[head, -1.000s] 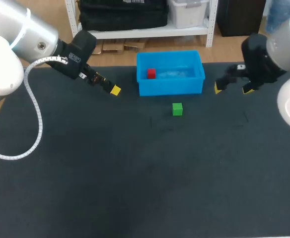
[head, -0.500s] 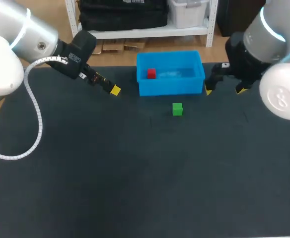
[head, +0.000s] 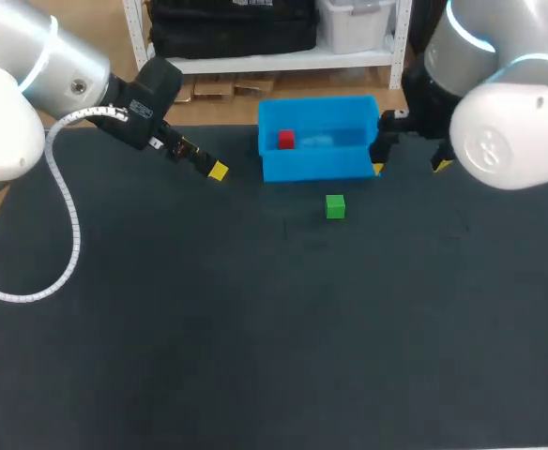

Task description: Use the left arm to pick the red cube and place it into the blue plastic box first, then use the right arm to grasp the green cube and put it into the same blue plastic box after the first action is fully finished.

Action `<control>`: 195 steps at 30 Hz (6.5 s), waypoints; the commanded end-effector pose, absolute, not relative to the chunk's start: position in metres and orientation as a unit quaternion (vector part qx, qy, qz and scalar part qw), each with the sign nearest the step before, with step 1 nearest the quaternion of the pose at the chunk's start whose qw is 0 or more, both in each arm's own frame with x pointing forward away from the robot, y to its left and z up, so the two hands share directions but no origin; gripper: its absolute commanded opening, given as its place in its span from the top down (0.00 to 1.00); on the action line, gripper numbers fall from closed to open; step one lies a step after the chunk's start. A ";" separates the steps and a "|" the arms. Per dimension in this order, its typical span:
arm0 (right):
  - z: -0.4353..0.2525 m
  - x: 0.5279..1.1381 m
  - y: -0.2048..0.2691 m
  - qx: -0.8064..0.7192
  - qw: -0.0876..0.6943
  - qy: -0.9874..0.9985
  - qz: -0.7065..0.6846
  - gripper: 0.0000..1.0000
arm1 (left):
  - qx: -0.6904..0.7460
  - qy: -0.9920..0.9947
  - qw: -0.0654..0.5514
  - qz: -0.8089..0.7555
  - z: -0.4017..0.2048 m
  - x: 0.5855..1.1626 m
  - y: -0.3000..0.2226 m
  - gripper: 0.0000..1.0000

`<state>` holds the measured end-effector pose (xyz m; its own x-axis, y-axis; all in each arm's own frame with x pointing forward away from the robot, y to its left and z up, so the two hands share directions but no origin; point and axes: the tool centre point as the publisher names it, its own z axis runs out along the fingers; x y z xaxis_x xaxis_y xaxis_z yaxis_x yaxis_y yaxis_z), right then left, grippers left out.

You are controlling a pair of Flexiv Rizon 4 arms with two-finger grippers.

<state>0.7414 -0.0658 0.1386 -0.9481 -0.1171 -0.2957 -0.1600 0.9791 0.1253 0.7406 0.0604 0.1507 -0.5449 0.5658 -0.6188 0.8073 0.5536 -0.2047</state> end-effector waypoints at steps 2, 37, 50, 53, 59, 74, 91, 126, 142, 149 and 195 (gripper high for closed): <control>0.136 0.752 -0.052 -0.067 0.132 0.987 0.062 0.00 | 0.407 0.844 0.253 -0.243 0.150 0.740 0.062 0.00; 0.112 0.773 0.018 -0.048 0.098 0.994 0.006 0.00 | 0.407 0.844 0.253 -0.243 0.150 0.740 0.062 0.00; 0.092 0.784 0.030 -0.026 0.073 0.997 0.003 0.00 | 0.407 0.844 0.253 -0.243 0.150 0.740 0.062 0.00; 0.089 0.785 0.032 -0.028 0.070 0.997 0.004 0.00 | 0.407 0.844 0.253 -0.243 0.150 0.740 0.062 0.00; 0.083 0.789 0.032 -0.026 0.064 0.998 0.005 0.00 | 0.407 0.844 0.253 -0.243 0.150 0.740 0.062 0.00; 0.065 0.798 0.021 -0.012 0.057 0.998 0.011 0.00 | 0.407 0.844 0.253 -0.243 0.150 0.740 0.062 0.00; 0.043 0.799 0.025 -0.038 0.037 0.999 0.006 0.00 | 0.407 0.844 0.253 -0.243 0.150 0.740 0.062 0.00; 0.007 0.803 0.026 -0.070 0.016 0.997 0.012 0.00 | 0.407 0.844 0.253 -0.243 0.150 0.740 0.062 0.00; -0.015 0.806 0.027 -0.063 0.013 0.998 0.011 0.00 | 0.407 0.844 0.253 -0.243 0.150 0.740 0.062 0.00; -0.020 0.810 0.026 -0.060 0.015 0.998 0.011 0.00 | 0.407 0.844 0.253 -0.243 0.150 0.740 0.062 0.00; 0.016 0.811 0.011 -0.038 0.030 0.999 0.004 1.00 | 0.407 0.844 0.253 -0.243 0.150 0.740 0.062 0.00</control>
